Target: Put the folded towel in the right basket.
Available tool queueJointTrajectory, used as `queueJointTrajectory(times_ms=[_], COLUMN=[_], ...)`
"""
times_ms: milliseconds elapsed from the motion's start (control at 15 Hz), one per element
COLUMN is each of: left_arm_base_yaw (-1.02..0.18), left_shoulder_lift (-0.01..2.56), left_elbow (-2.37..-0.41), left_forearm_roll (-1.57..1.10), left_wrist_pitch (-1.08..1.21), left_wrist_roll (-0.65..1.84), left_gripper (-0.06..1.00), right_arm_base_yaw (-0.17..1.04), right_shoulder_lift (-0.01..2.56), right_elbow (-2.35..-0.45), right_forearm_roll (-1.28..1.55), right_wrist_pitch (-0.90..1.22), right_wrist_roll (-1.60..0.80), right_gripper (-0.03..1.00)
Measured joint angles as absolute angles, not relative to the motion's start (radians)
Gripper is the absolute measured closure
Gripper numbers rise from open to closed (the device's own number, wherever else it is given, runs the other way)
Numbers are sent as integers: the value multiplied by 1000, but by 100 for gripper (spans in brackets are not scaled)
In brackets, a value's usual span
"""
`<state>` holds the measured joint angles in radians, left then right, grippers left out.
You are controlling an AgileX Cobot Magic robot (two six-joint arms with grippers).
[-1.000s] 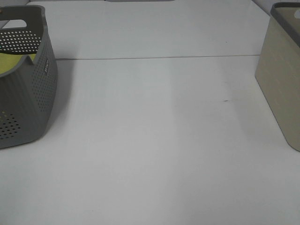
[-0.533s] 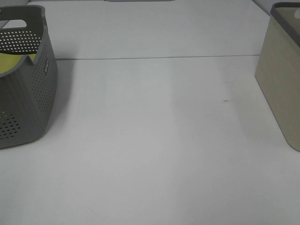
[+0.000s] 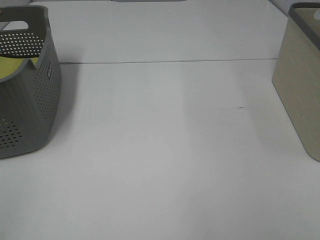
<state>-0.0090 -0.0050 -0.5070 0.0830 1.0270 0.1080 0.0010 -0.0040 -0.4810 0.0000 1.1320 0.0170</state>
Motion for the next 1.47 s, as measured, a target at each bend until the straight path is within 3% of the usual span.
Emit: queueJointTrajectory(times_ms=[1467], left_arm_base_yaw=[-9], left_shoulder_lift=[-5], left_elbow=[-507], left_forearm_roll=[86], left_wrist_pitch=[1027], left_wrist_roll=[108], left_gripper=[-4], right_arm_base_yaw=[1], right_shoulder_lift=[-4], right_elbow=[-457], right_forearm_roll=[-30], right_wrist_pitch=[1116], right_wrist_roll=[38], right_gripper=[22])
